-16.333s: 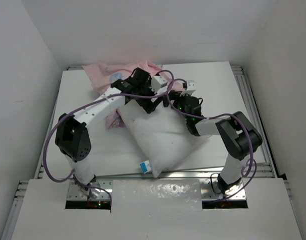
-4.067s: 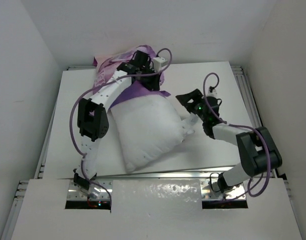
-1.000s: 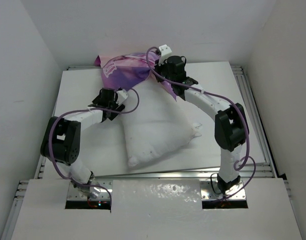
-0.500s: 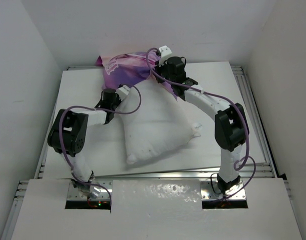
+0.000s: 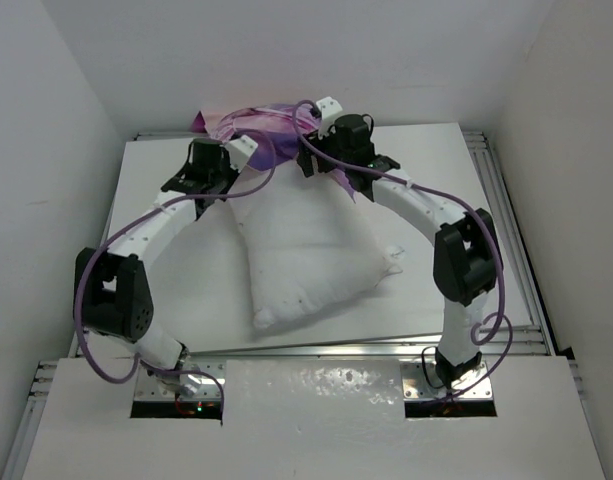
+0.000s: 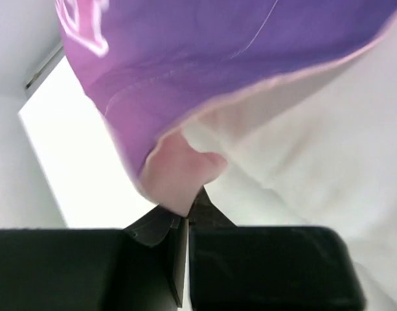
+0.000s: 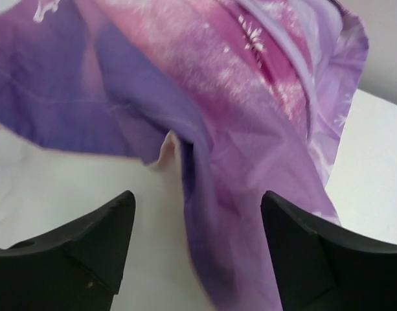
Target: Put the pillow into the pillowcase
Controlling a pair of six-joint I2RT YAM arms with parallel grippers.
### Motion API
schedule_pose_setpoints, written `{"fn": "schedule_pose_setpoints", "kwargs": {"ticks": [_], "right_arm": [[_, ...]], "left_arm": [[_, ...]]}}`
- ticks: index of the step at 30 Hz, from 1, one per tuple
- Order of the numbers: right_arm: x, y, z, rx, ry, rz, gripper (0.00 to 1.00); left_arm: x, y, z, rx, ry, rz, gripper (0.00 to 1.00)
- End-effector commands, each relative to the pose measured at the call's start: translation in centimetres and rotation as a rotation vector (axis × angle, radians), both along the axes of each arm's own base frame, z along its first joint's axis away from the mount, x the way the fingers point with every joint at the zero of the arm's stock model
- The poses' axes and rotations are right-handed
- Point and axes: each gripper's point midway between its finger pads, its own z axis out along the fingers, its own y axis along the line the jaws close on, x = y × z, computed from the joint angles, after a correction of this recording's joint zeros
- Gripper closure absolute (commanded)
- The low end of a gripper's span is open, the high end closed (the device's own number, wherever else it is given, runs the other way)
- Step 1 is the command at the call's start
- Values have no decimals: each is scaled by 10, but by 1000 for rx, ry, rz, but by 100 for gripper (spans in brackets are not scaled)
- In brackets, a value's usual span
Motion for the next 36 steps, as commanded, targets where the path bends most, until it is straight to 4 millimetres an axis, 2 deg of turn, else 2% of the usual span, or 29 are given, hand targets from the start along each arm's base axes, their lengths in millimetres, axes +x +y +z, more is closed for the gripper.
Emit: {"fn": "schedule_pose_setpoints", "kwargs": {"ticks": [1, 2, 3, 4, 5, 9, 10, 12, 13, 15, 16, 17, 18, 19, 20, 21, 22, 23, 24, 25, 26, 27, 28, 30, 31, 33, 34, 35, 36], "right_arm": [[-28, -1, 58, 39, -38, 63, 22], [-36, -4, 56, 37, -23, 69, 15], [-44, -7, 57, 32, -14, 78, 13], [-56, -10, 74, 46, -36, 95, 12], [-66, -13, 66, 41, -13, 102, 11], [-108, -15, 58, 13, 5, 106, 11], [-128, -2, 41, -13, 26, 136, 11], [-141, 3, 37, -53, -6, 96, 11], [-155, 12, 19, -79, 12, 74, 10], [-165, 27, 1, -57, 47, 61, 7], [-165, 29, -11, -22, 96, 17, 1], [-158, 29, -32, -45, 121, -29, 1], [-154, 28, -43, -61, 128, -61, 1], [-145, 31, -44, -51, 112, -96, 1], [-135, 35, -61, -66, 111, -122, 1], [-125, 35, -66, -77, 99, -158, 1], [-114, 46, -56, -46, 72, -159, 1], [-108, 56, -74, -69, 89, -146, 1], [-99, 66, -66, -47, 72, -139, 1], [-94, 72, -70, -54, 68, -128, 4], [-89, 76, -75, -56, 70, -121, 15], [-81, 77, -87, -58, 90, -124, 34], [-77, 79, -87, -17, 93, -131, 99], [-72, 69, -90, 59, 105, -156, 100], [-64, 72, -74, 134, 60, -157, 100], [-55, 58, -64, 210, 40, -182, 100], [-43, 49, -35, 302, -17, -206, 100], [-43, 49, -22, 347, -40, -206, 100], [-35, 35, -15, 381, -60, -234, 100]], "left_arm": [[-31, -25, 15, -163, 118, -65, 100], [-32, -26, 19, -170, 118, -63, 100], [-31, -26, 21, -174, 115, -60, 100], [-32, -26, 22, -177, 112, -57, 100], [-31, -26, 28, -180, 97, -56, 100], [-32, -32, 42, -215, 90, -68, 100], [-33, -32, 43, -217, 92, -70, 100], [-34, -31, 43, -213, 95, -66, 100], [-36, -29, 41, -204, 100, -58, 100], [-39, -26, 42, -195, 105, -52, 100], [-41, -25, 44, -195, 100, -49, 100], [-43, -25, 45, -195, 100, -47, 100], [-46, -24, 46, -197, 103, -47, 100], [-49, -24, 47, -200, 101, -51, 100], [-52, -24, 46, -201, 106, -53, 100], [-54, -25, 46, -202, 110, -57, 100], [-58, -25, 43, -205, 116, -65, 100], [-60, -26, 42, -201, 118, -76, 100], [-64, -27, 38, -203, 129, -87, 100], [-65, -28, 37, -209, 133, -94, 100], [-66, -28, 36, -208, 135, -93, 100], [-67, -28, 35, -210, 137, -96, 100], [-68, -28, 36, -211, 134, -96, 100], [-69, -26, 37, -202, 132, -100, 100], [-70, -26, 38, -199, 132, -104, 100], [-73, -26, 46, -187, 135, -121, 100], [-80, -26, 47, -183, 158, -137, 100], [-78, -28, 54, -187, 141, -150, 100], [-85, -29, 65, -193, 147, -165, 100]]}}
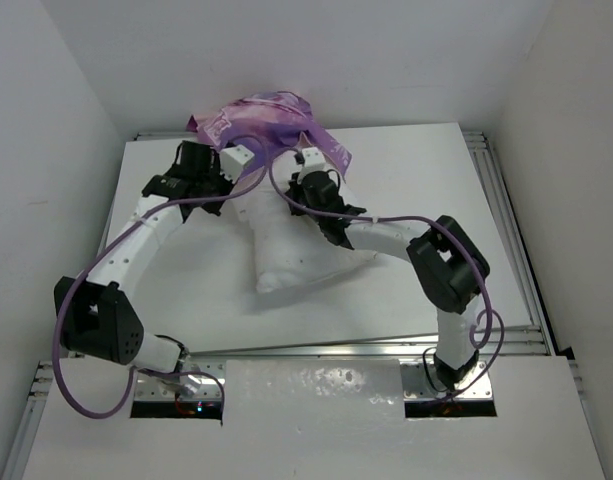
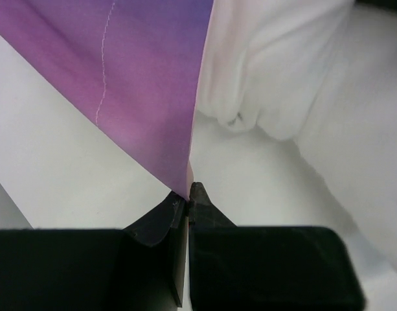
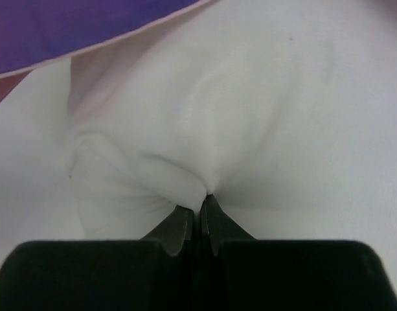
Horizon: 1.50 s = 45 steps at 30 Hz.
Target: Put the pillow into the pillowcase
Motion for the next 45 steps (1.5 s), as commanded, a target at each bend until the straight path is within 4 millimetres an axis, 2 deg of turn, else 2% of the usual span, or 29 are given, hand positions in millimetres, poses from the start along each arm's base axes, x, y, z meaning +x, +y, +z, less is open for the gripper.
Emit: {"fn": "schedule_pose_setpoints", "kwargs": {"ticks": [1, 2, 3, 4, 5, 6, 7, 10, 12, 16, 18, 20, 22, 23, 24, 25, 26, 28, 29, 31, 32, 36, 39, 42, 43, 45], "right_arm": [[47, -40, 100, 329, -227, -156, 100], [47, -40, 113, 373, -255, -156, 100], [50, -48, 123, 401, -283, -172, 100], [51, -50, 141, 442, -333, -177, 100], [51, -54, 157, 466, -365, -187, 100], [51, -53, 169, 491, -389, -185, 100], [50, -53, 181, 537, -410, -185, 100], [50, -48, 197, 612, -419, -177, 100], [52, -42, 193, 610, -410, -182, 100], [51, -33, 156, 595, -332, -202, 100], [51, -31, 141, 564, -318, -223, 100], [48, -28, 129, 517, -311, -227, 100], [45, -30, 116, 483, -290, -227, 100], [39, -35, 100, 459, -269, -224, 100], [34, -37, 98, 440, -275, -203, 100], [24, -30, 108, 455, -299, -130, 100], [16, -29, 101, 434, -299, -88, 90], [1, -15, 101, 424, -289, 37, 82], [-4, -10, 98, 416, -279, 74, 72], [-13, -2, 94, 410, -249, 144, 62], [-16, 1, 93, 409, -241, 162, 56], [-25, 4, 89, 392, -222, 211, 49], [-27, 3, 85, 374, -210, 215, 46], [-28, 3, 82, 359, -206, 216, 43], [-28, 1, 81, 355, -206, 213, 43], [-28, 0, 81, 342, -210, 211, 42]], "left_arm": [[-24, -12, 52, -54, -32, -114, 100], [-30, -15, 48, -58, -6, -142, 100], [-36, -23, 61, -86, -18, -190, 100], [-42, -27, 64, -91, -14, -227, 100], [-56, -30, 60, -60, 20, -316, 100], [-68, -42, 64, -92, 25, -414, 100], [-74, -46, 62, -91, 37, -459, 100], [-86, -65, 63, -122, 49, -565, 100], [-85, -78, 74, -168, 23, -629, 100], [-69, -100, 112, -269, -69, -673, 100], [-69, -109, 121, -316, -74, -696, 100], [-66, -108, 122, -312, -78, -681, 100], [-49, -84, 103, -205, -70, -526, 100], [-42, -69, 82, -148, -56, -442, 100], [-28, -36, 66, -15, -62, -282, 86], [-25, -18, 52, 44, -53, -195, 71], [-24, 8, 28, 148, -46, -83, 45], [-20, 20, 15, 173, -74, -2, 31], [-25, 25, -3, 190, -45, 19, 25], [-21, 26, -17, 203, -56, 39, 11], [-17, 35, -19, 246, -71, 89, 1], [1, 49, -18, 311, -145, 191, 0], [7, 42, -21, 287, -163, 185, 0], [5, 40, -44, 301, -145, 203, 0], [2, 40, -58, 307, -131, 207, 0], [-1, 38, -67, 302, -144, 233, 0]]}}
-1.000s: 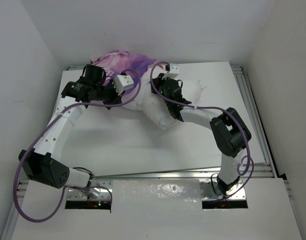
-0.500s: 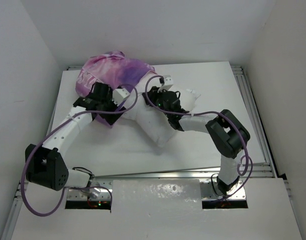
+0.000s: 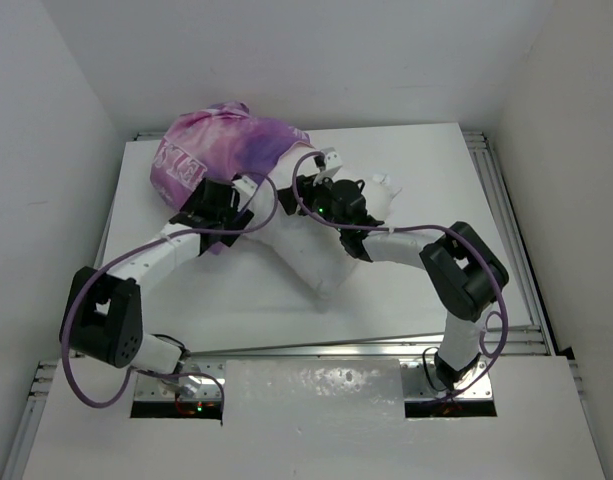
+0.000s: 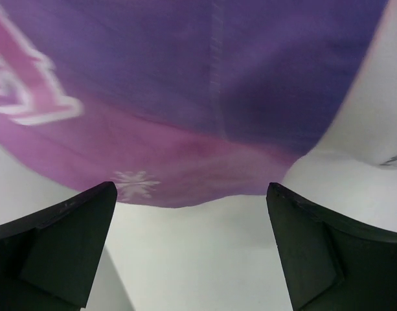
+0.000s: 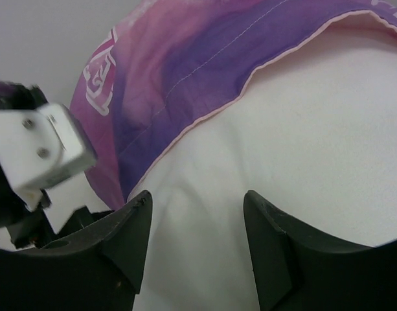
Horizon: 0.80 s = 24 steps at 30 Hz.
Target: Put the pillow into the pillowcase
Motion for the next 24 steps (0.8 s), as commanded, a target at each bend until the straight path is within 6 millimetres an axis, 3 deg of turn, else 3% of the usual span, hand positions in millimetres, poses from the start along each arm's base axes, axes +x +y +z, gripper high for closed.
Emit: {"fn": "schedule_pose_setpoints", "kwargs": {"ticks": [1, 4, 5, 7, 11, 12, 17, 20, 21, 23, 24], "right_arm": [[-8, 1, 22, 3, -55, 30, 42], [-8, 0, 19, -17, -53, 35, 42], [-9, 0, 15, -28, -46, 36, 42], [-9, -1, 14, -30, -42, 31, 42], [-8, -1, 15, -17, -44, 27, 41], [-8, -1, 16, -18, -45, 26, 41], [-6, -1, 14, -35, -44, 25, 41], [-6, -2, 15, -41, -51, 21, 41], [-6, -3, 15, -48, -57, 21, 41], [-6, -3, 13, -66, -61, 24, 41], [-7, -4, 12, -92, -77, 30, 40]], "left_arm": [[4, -5, -14, -30, -87, 68, 0], [3, -23, -14, -162, -109, 46, 0], [1, -36, -18, -218, -79, -2, 0], [-2, -42, -29, -243, -40, -13, 0], [8, -16, -46, -134, -83, 117, 0], [18, -14, -41, -136, -139, 140, 0], [32, -15, -58, -157, -181, 206, 3], [35, -11, -55, -148, -211, 224, 20], [35, -8, -52, -140, -221, 230, 47], [30, -6, -45, -132, -220, 228, 79], [28, -5, -43, -128, -218, 228, 100]]}}
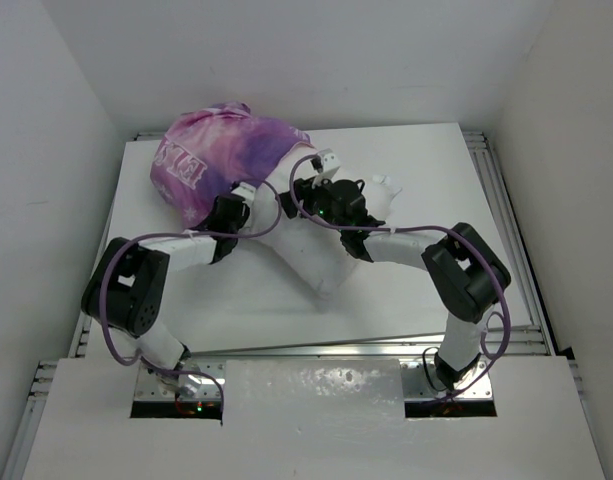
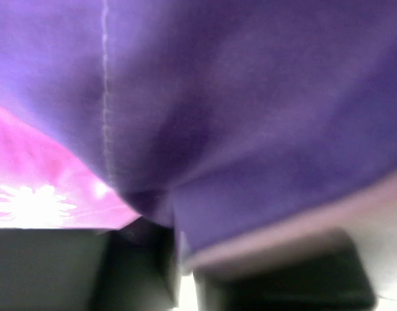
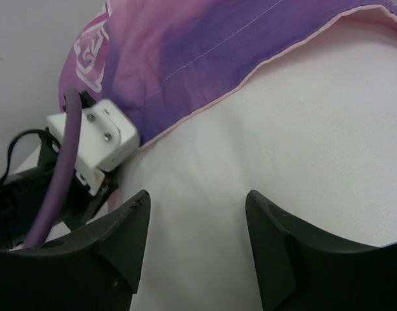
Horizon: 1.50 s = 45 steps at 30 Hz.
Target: Put the pillow into the pillowcase
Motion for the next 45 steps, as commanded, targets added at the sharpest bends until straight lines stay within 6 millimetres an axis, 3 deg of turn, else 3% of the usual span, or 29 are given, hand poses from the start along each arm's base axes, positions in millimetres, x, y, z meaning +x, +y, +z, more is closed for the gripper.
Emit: {"fn": "schedule_pose_setpoints", "kwargs": {"ticks": [1, 4, 6, 7, 9, 11, 14, 16, 17, 18, 20, 21, 23, 24, 25, 26, 27, 28, 29, 30, 32, 33, 36, 37, 39, 40, 42, 43, 45], "right_arm": [[-6, 0, 22, -36, -85, 37, 39], [-19, 1, 21, -149, -175, 113, 30], [-31, 2, 33, -258, -290, 180, 23], [-42, 4, 21, -330, -280, 227, 21], [-55, 5, 29, -480, -410, 306, 17], [-78, 13, 17, -588, -453, 383, 12], [-78, 16, 11, -674, -575, 375, 1], [-63, 23, 4, -706, -598, 351, 1], [-56, 24, -21, -764, -558, 366, 1], [-46, 32, -16, -769, -565, 354, 1], [-36, 36, -34, -804, -533, 350, 1], [-23, 35, -55, -838, -503, 307, 1], [-3, 40, -49, -835, -536, 222, 1], [4, 40, -66, -859, -525, 196, 1], [17, 39, -63, -868, -534, 131, 2], [25, 41, -61, -867, -551, 97, 16], [30, 42, -82, -895, -523, 95, 30], [40, 49, -72, -887, -531, 69, 49], [46, 54, -82, -900, -503, 80, 92], [44, 55, -83, -892, -494, 82, 100], [47, 64, -83, -848, -484, 84, 100], [47, 64, -78, -826, -476, 80, 100], [39, 65, -26, -612, -443, 6, 100], [35, 62, 19, -480, -449, -38, 100], [28, 50, 62, -296, -457, -106, 100], [23, 37, 116, -164, -522, -169, 100], [18, 19, 147, -19, -528, -210, 100], [10, 8, 181, 58, -585, -233, 100], [2, 0, 206, 113, -627, -248, 100]], "left_arm": [[4, 3, 28, -1, -84, 27, 100], [-7, 4, 39, 8, -68, -2, 100], [-17, 5, 47, 15, -29, -36, 100], [-22, 5, 56, 21, -1, -53, 100], [-25, -3, 63, -8, 43, -108, 100], [-30, -8, 77, -26, 81, -148, 100], [-28, -15, 101, -102, 93, -187, 100], [-25, -18, 118, -149, 82, -203, 100], [-24, -17, 122, -155, 77, -205, 100], [-23, -17, 129, -155, 73, -206, 100], [-24, -17, 132, -149, 79, -217, 100], [-24, -17, 134, -142, 78, -222, 100], [-28, -15, 134, -131, 99, -227, 100], [-32, -14, 134, -122, 113, -236, 100], [-33, -13, 137, -120, 114, -239, 100], [-34, -11, 138, -112, 122, -246, 100], [-36, -10, 145, -109, 123, -251, 100], [-37, -11, 148, -115, 124, -266, 100], [-38, -10, 157, -111, 121, -279, 100], [-39, -12, 161, -111, 122, -297, 100], [-39, -17, 173, -115, 117, -341, 100], [-40, -19, 177, -119, 118, -357, 100], [-35, -37, 207, -164, 94, -455, 100], [-36, -51, 221, -207, 83, -520, 100], [-37, -71, 256, -251, 57, -636, 100], [-36, -81, 287, -241, -7, -689, 100], [-36, -90, 297, -215, -2, -706, 100], [-41, -108, 305, -192, -15, -761, 100], [-49, -128, 322, -185, -40, -833, 100]]}}
